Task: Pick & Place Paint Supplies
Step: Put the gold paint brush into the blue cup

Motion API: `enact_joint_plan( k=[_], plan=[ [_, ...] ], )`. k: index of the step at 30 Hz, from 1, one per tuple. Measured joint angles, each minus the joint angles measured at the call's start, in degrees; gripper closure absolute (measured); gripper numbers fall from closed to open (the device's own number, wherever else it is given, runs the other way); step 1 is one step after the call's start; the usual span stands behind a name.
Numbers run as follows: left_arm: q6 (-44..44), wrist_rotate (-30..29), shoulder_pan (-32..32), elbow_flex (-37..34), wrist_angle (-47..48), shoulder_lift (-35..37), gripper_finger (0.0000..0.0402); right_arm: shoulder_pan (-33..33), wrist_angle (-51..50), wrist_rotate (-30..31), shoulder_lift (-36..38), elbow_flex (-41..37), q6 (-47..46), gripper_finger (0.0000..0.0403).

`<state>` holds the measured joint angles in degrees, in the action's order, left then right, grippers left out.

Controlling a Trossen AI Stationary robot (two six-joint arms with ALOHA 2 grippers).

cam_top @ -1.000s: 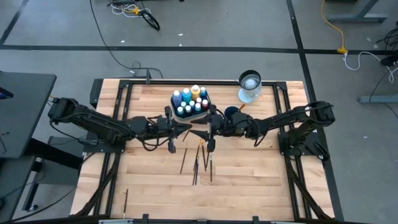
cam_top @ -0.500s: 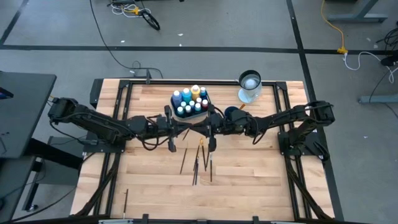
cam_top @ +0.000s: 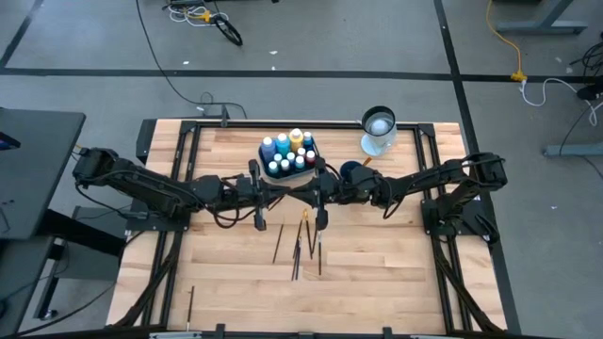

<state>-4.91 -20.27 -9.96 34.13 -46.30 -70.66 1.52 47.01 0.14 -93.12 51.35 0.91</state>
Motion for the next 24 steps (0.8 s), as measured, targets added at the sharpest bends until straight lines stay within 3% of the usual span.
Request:
enact_joint_plan(
  k=[13, 19, 24],
  plan=[
    [-0.46, 0.02, 0.0, 0.0, -1.59, -0.06, 0.04, 0.0, 1.24, 0.39, -1.31, 0.26, -3.45, 0.0282],
    [-0.48, 0.44, -0.02, 0.0, -1.97, -0.06, 0.04, 0.0, 1.84, -0.81, -6.08, 4.67, -3.46, 0.0283],
    [-0.75, 0.04, -0.03, 0.0, -2.06, -0.06, 0.04, -0.15, 1.35, -0.95, -7.87, 6.34, -3.44, 0.0307]
  ],
)
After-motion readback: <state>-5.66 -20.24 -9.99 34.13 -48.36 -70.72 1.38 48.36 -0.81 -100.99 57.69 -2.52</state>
